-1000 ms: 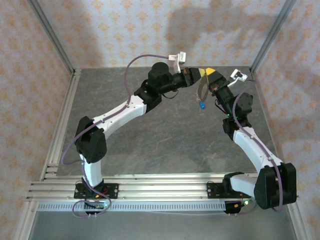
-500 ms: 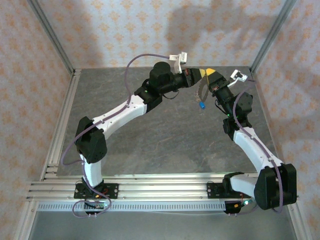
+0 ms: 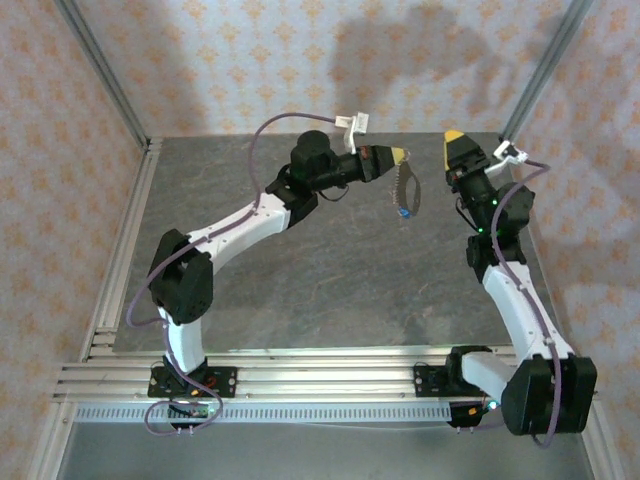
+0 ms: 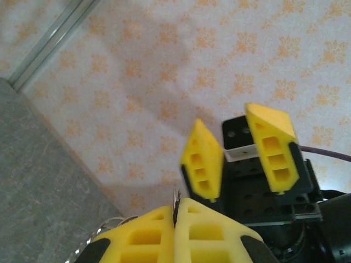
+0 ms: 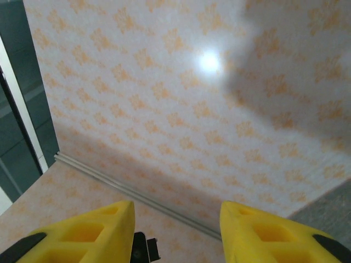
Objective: Put the keys on the keyring
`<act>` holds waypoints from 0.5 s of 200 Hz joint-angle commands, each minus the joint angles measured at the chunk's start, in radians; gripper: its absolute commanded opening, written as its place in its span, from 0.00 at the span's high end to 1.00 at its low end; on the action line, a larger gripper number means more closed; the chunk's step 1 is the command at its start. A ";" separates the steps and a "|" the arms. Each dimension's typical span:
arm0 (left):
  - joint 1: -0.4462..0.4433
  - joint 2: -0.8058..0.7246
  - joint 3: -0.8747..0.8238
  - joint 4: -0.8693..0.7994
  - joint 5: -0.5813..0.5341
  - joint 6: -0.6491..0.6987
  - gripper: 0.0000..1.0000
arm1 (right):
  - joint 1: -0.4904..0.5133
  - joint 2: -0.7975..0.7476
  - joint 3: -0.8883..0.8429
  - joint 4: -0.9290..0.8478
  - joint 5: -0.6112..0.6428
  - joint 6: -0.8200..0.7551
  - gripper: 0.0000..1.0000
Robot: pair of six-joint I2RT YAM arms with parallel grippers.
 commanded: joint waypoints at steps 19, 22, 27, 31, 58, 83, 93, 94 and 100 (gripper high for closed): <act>0.024 -0.088 0.031 -0.049 0.112 0.155 1.00 | -0.008 -0.073 0.012 -0.164 0.005 -0.102 0.54; 0.024 -0.092 0.033 -0.059 0.116 0.164 1.00 | -0.007 -0.076 0.009 -0.180 0.011 -0.111 0.54; 0.026 -0.097 0.039 -0.078 0.120 0.179 1.00 | -0.008 -0.083 0.004 -0.203 0.019 -0.126 0.54; 0.027 -0.102 0.044 -0.091 0.124 0.192 1.00 | -0.008 -0.087 0.001 -0.220 0.024 -0.138 0.54; 0.032 -0.122 0.080 -0.161 0.146 0.243 1.00 | -0.007 -0.103 -0.005 -0.368 0.064 -0.236 0.54; 0.032 -0.128 0.113 -0.201 0.149 0.265 1.00 | -0.008 -0.102 -0.005 -0.476 0.096 -0.325 0.53; 0.034 -0.125 0.126 -0.207 0.151 0.279 1.00 | -0.007 -0.096 -0.002 -0.510 0.104 -0.358 0.53; 0.034 -0.125 0.127 -0.208 0.151 0.280 1.00 | -0.007 -0.095 -0.002 -0.513 0.106 -0.362 0.53; 0.033 -0.121 0.132 -0.208 0.151 0.278 1.00 | -0.008 -0.089 0.001 -0.534 0.111 -0.376 0.53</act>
